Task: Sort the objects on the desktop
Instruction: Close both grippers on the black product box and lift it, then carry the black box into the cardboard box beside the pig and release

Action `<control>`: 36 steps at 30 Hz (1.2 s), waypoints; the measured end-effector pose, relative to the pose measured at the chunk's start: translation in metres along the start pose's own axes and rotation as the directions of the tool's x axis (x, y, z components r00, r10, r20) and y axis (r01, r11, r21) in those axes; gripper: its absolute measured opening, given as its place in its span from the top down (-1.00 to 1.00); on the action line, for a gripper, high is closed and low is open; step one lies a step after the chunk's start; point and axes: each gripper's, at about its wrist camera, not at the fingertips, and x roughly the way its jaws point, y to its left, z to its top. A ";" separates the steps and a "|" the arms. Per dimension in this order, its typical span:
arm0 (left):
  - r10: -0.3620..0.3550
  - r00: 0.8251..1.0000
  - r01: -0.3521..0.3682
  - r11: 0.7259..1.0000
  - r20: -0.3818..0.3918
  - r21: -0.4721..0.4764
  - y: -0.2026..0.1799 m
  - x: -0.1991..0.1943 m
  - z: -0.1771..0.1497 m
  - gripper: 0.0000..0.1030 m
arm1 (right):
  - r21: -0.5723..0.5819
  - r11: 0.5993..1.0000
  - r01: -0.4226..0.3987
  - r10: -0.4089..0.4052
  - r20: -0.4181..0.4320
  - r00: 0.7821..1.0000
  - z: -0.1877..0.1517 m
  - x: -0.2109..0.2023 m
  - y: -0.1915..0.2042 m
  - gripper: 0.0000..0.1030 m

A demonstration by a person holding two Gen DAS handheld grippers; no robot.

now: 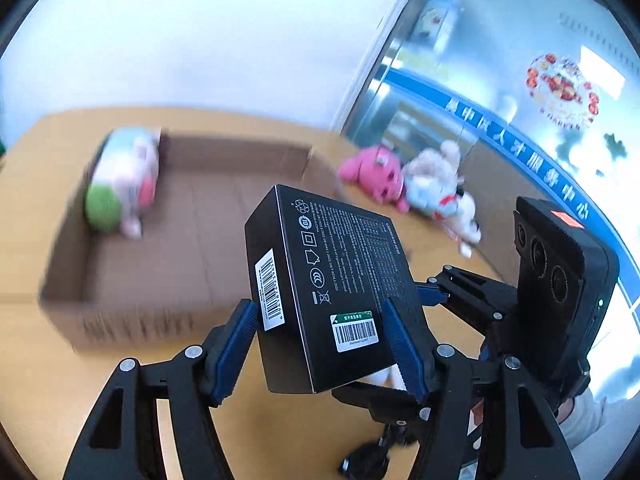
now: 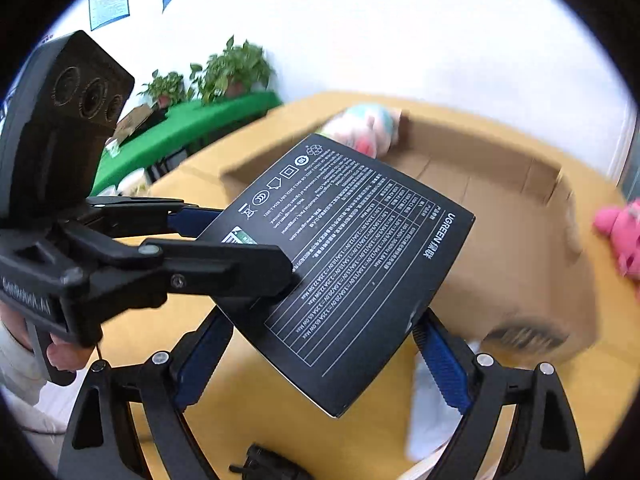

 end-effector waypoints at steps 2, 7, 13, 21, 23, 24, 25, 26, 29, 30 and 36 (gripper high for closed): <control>-0.006 0.999 0.005 1.000 0.033 0.025 -0.007 -0.005 0.023 -0.21 | -0.027 0.999 0.032 -0.031 0.041 0.999 0.023 -0.015 -0.005 -0.77; -0.004 0.993 -0.009 0.993 0.120 0.114 -0.027 -0.018 0.091 -0.21 | -0.082 0.994 0.075 -0.065 0.120 0.991 0.077 -0.049 -0.023 -0.77; -0.004 0.983 -0.029 0.984 0.185 0.175 -0.042 -0.025 0.159 -0.21 | -0.142 0.983 0.119 -0.093 0.176 0.980 0.139 -0.087 -0.048 -0.77; 0.016 0.982 -0.042 0.990 0.188 0.136 -0.019 -0.006 0.216 -0.21 | -0.195 0.974 0.118 -0.092 0.138 0.986 0.198 -0.084 -0.080 -0.77; 0.037 0.983 -0.060 0.990 0.177 0.126 -0.008 0.006 0.223 -0.21 | -0.199 0.974 0.104 -0.083 0.115 0.990 0.212 -0.061 -0.088 -0.77; 0.046 0.985 -0.066 0.991 0.169 0.115 -0.001 0.013 0.227 -0.21 | -0.198 0.975 0.096 -0.077 0.104 0.992 0.216 -0.054 -0.092 -0.77; 0.055 0.986 -0.072 0.992 0.158 0.102 0.008 0.021 0.230 -0.21 | -0.195 0.977 0.086 -0.069 0.091 0.993 0.221 -0.044 -0.098 -0.77; 0.062 0.987 -0.076 0.993 0.147 0.092 0.015 0.028 0.232 -0.21 | -0.191 0.979 0.072 -0.058 0.076 0.995 0.225 -0.034 -0.104 -0.77; 0.082 0.991 -0.089 0.994 0.106 0.064 0.044 0.056 0.237 -0.21 | -0.181 0.983 0.030 -0.023 0.039 0.999 0.232 -0.001 -0.120 -0.77; 0.087 0.992 -0.092 0.994 0.089 0.052 0.054 0.067 0.239 -0.21 | -0.174 0.985 0.017 -0.012 0.027 1.000 0.233 0.010 -0.126 -0.77; 0.124 0.991 -0.126 0.991 -0.044 -0.036 0.118 0.137 0.236 -0.21 | -0.115 0.991 -0.067 0.060 -0.066 0.996 0.233 0.099 -0.164 -0.77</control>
